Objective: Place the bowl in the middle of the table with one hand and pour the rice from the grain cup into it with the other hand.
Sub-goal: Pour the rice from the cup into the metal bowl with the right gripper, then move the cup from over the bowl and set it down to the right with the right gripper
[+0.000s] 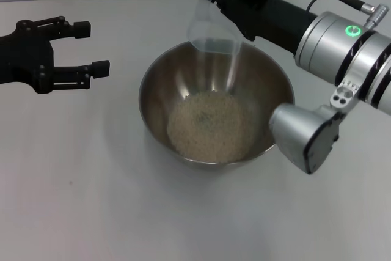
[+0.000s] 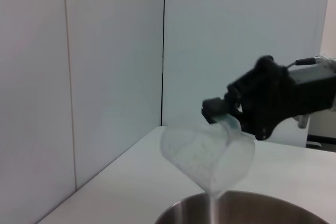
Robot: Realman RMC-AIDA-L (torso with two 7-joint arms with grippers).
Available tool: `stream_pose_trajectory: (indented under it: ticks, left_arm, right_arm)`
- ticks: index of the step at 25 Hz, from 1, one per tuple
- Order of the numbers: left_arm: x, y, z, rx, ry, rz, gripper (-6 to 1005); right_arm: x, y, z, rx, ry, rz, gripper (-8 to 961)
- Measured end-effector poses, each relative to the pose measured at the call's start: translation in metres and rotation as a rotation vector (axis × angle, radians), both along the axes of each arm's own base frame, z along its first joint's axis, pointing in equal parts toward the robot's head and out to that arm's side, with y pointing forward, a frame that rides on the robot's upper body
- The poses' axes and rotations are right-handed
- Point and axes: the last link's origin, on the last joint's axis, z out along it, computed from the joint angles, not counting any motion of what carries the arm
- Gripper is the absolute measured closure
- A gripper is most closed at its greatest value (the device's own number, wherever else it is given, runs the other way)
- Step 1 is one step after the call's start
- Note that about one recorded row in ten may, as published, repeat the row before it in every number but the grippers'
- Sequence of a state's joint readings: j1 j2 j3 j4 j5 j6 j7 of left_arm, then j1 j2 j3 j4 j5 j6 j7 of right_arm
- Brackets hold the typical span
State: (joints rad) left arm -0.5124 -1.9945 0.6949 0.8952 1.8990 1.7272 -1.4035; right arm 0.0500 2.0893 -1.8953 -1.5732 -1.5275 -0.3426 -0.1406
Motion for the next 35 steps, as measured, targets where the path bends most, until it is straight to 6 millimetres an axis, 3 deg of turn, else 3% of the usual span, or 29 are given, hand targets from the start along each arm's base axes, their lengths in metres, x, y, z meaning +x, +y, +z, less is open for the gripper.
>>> stream_pose_trajectory:
  ticks: [4, 8, 9, 13, 15, 21, 26, 35]
  left_arm:
    - [0.0, 0.0, 0.0, 0.002, 0.001, -0.002, 157]
    - [0.001, 0.001, 0.002, 0.008, 0.007, -0.007, 157]
    - [0.001, 0.001, 0.002, 0.008, 0.007, -0.007, 157]
    - [0.001, 0.0, 0.002, 0.01, 0.008, -0.009, 157]
    - [0.001, 0.0, 0.002, 0.009, 0.009, -0.01, 157]
    - [0.002, -0.001, 0.003, 0.013, 0.011, -0.015, 157]
    - [0.001, -0.002, 0.003, 0.013, 0.005, -0.014, 157]
    - [0.0, -0.005, 0.005, 0.005, 0.0, -0.018, 157]
  right_arm:
    - [-0.004, 0.009, 0.01, 0.002, 0.19, -0.128, 854]
    - [-0.006, 0.015, 0.028, -0.059, 0.487, -0.26, 852]
    - [-0.006, 0.015, 0.028, -0.059, 0.487, -0.26, 852]
    - [0.004, 0.02, 0.046, -0.105, 0.753, -0.38, 850]
    - [0.006, 0.02, 0.049, -0.108, 0.789, -0.399, 849]
    - [0.032, 0.024, 0.07, -0.164, 1.069, -0.546, 846]
    - [0.07, 0.021, 0.083, -0.279, 1.32, -0.694, 843]
    - [0.118, -0.001, 0.09, -0.376, 1.436, -0.896, 838]
